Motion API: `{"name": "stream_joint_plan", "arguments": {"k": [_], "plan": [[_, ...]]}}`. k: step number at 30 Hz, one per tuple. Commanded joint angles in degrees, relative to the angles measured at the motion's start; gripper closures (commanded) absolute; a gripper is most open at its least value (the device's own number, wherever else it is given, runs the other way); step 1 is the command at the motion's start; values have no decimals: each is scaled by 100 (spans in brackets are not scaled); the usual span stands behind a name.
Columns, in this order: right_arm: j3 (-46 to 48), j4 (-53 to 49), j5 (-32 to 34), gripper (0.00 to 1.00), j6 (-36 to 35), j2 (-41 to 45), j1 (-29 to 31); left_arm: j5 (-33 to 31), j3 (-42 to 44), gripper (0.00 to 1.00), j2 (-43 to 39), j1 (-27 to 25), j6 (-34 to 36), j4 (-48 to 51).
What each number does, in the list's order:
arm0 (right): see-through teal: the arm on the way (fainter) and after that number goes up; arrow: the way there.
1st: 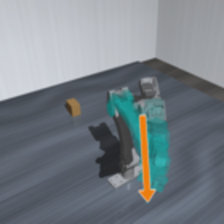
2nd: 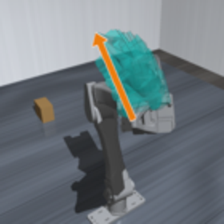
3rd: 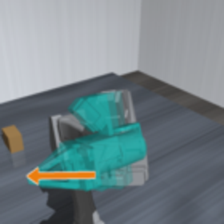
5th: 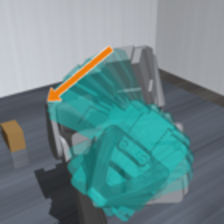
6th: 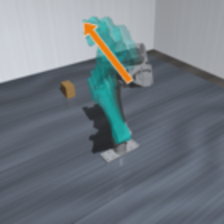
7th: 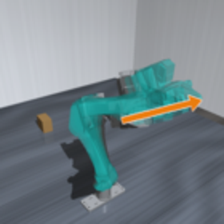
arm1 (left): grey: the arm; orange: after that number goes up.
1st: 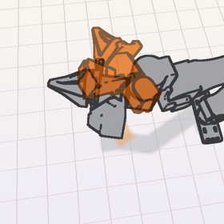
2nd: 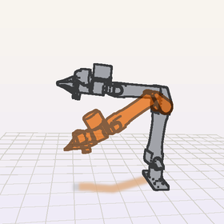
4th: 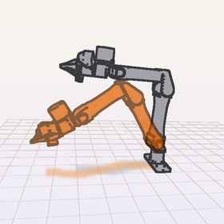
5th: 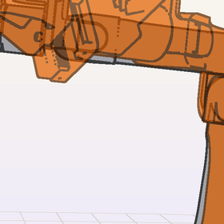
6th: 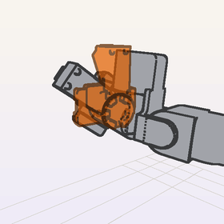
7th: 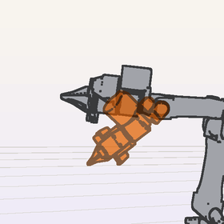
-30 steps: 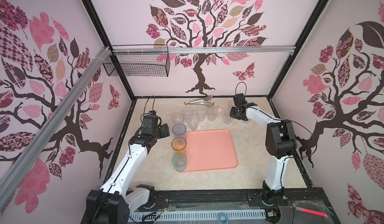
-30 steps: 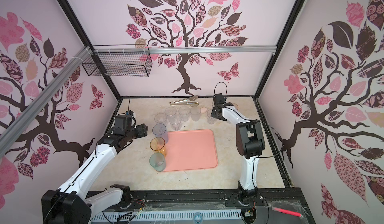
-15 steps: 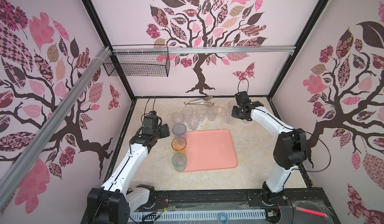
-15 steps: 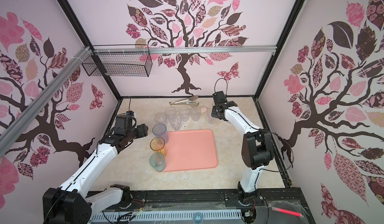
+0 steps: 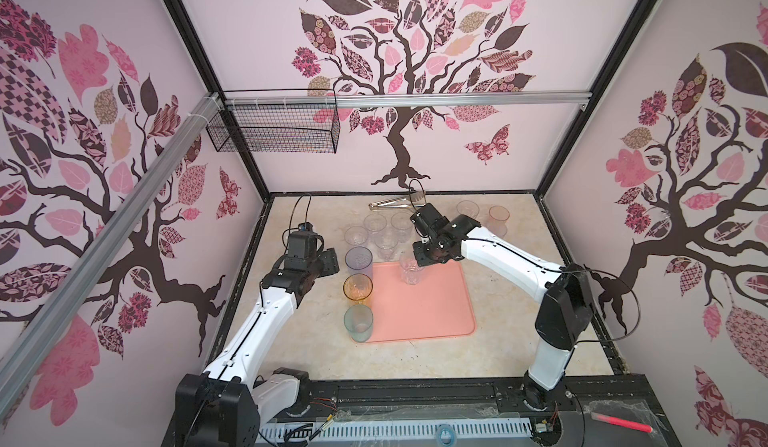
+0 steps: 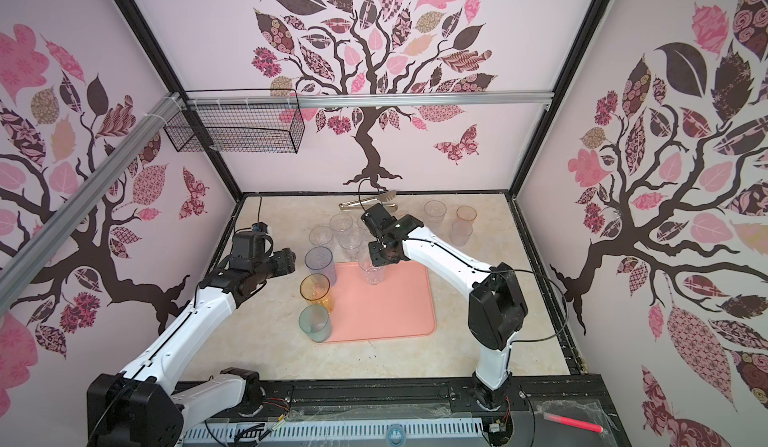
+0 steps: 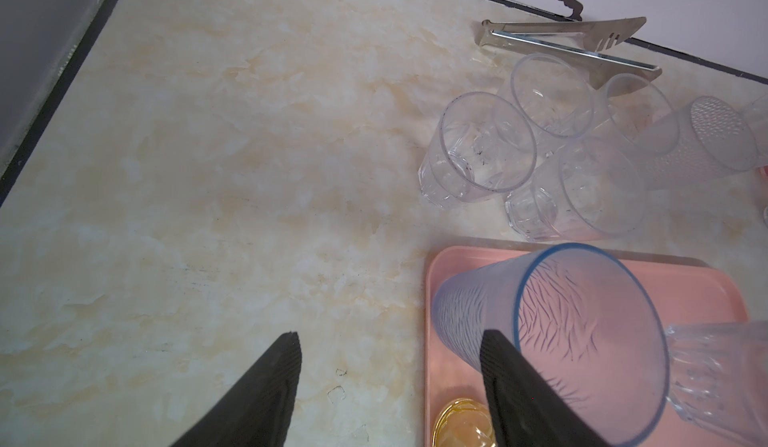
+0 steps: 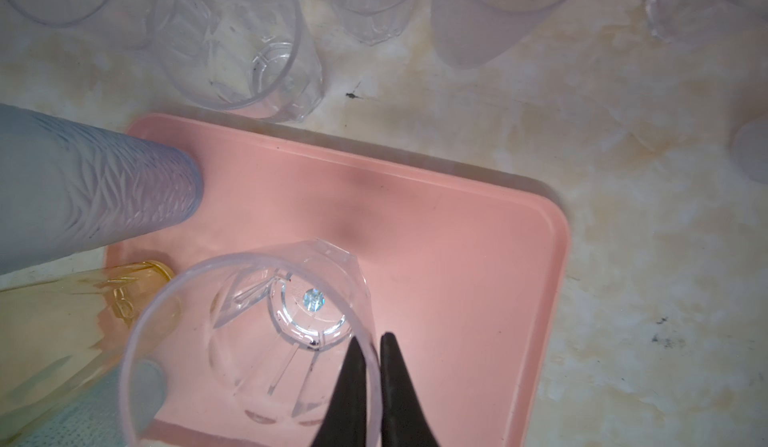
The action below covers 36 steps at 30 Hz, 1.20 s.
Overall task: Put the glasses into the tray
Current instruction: 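Lower the right gripper into a clear faceted glass and close on its rim, then carry the clear glass with the right gripper toward the tray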
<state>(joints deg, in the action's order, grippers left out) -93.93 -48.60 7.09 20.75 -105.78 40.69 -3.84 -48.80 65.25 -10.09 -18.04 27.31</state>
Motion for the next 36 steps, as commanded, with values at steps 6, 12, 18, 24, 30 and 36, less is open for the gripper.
{"name": "stream_joint_plan", "arguments": {"k": [6, 12, 18, 24, 30, 36], "plan": [[-1080, -292, -25, 100, -143, -1051, 293, -59, 204, 28, -61, 22, -24, -145], [-1703, -407, 102, 100, -193, -1668, 423, -100, 187, 28, -97, 18, -23, -145], [-2029, -424, 192, 100, -244, -2064, 453, -92, 195, 28, -101, 21, -15, -138], [-2050, -364, 319, 100, -323, -2245, 455, -99, 204, 28, -101, 17, -6, -138], [-2050, -317, 269, 100, -309, -2250, 450, -88, 203, 28, -88, 24, -5, -138], [-2003, -336, 125, 84, -313, -2123, 456, -89, 195, 28, -69, 19, -6, -138]]}}
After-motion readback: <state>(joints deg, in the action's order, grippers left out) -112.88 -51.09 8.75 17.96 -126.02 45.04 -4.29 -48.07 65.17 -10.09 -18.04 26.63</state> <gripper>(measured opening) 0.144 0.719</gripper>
